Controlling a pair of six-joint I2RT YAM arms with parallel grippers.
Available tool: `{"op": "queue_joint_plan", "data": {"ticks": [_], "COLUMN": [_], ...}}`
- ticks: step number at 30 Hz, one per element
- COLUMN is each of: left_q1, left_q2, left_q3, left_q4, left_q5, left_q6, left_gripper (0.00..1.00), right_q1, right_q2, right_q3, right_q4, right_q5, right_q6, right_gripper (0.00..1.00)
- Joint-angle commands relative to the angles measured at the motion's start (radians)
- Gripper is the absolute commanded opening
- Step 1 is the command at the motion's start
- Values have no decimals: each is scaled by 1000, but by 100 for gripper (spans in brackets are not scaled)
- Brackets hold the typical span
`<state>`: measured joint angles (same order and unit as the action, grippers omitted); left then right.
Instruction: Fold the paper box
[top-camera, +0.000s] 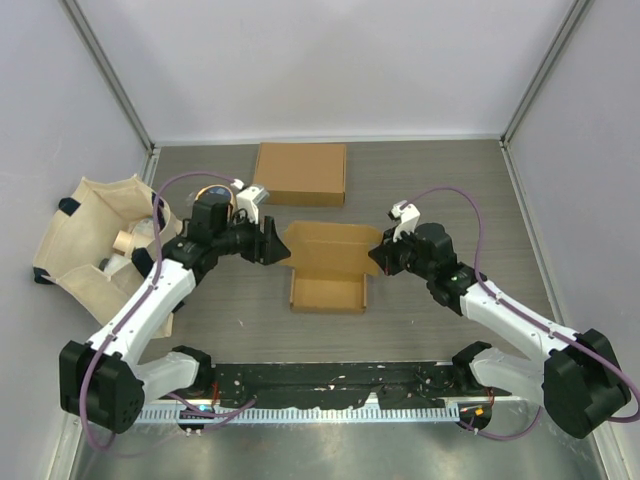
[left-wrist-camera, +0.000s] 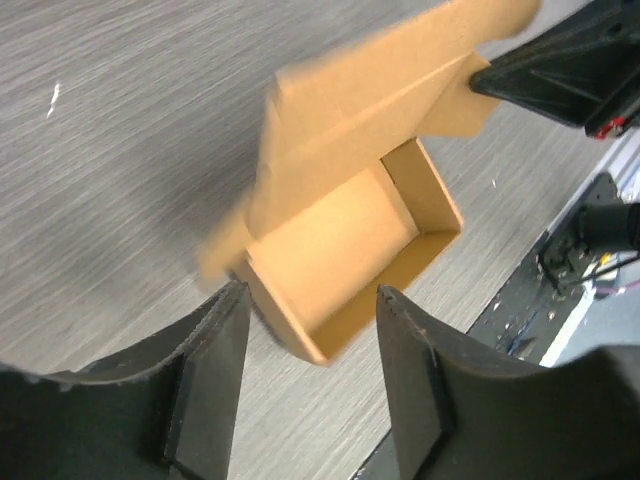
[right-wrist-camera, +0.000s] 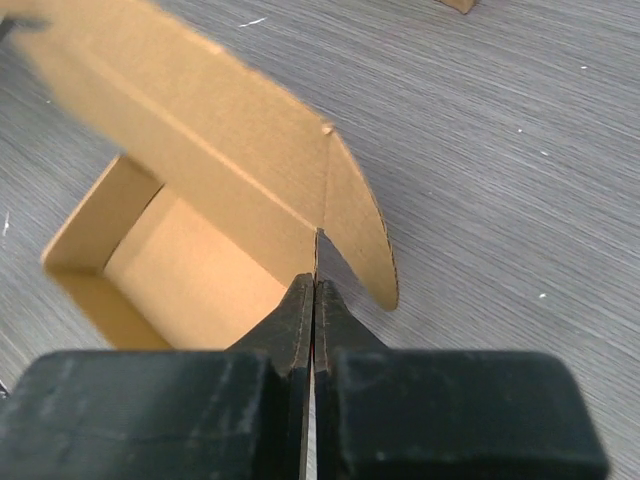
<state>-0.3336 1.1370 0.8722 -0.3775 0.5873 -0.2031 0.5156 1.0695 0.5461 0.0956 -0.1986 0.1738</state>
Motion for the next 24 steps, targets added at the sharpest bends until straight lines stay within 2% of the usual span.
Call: {"op": "queue_joint_plan", "data": {"ticks": [1,2,3,5,8,10,12,16,18,24], "left_q1": [-1,1,2,5,4,4,5,4,4,5], "left_q2": [-133,-157,-180,-239,-278,-276,-232,-94,-30,133], "left_q3": [-9,-12,-13,-28,-78,-117,-168,-177,-159,-70], "left_q4": [-50,-76,-130,-149,-84,7,150,262,320,357], "left_q5": [-188,-316,-384,-454,-437,-419,-347,-322,-247,-121], "left_q6": [-84,-94,-114,-124,-113,-84,-50,-9,4,119], "left_gripper": [64,67,69,72,66,67,74,79,80,73], "right_q1": [-2,-2,-2,-2,-2,-2,-2,-2,-2,-2], "right_q2": [-5,-5,0,12,24,14,3,0,3,-25], "right_q3": [8,11,15,32,52,57,55,55,55,25], "right_q4": [18,13,9,-19,-54,-66,-66,-54,-53,-24], "right_q5": [41,34,33,24,28,27,18,-8,-22,-27], "right_q6": [-33,-40,-39,-46,-53,-46,-49,-48,-49,-42], "right_gripper": [1,1,1,1,1,1,1,1,1,1]}}
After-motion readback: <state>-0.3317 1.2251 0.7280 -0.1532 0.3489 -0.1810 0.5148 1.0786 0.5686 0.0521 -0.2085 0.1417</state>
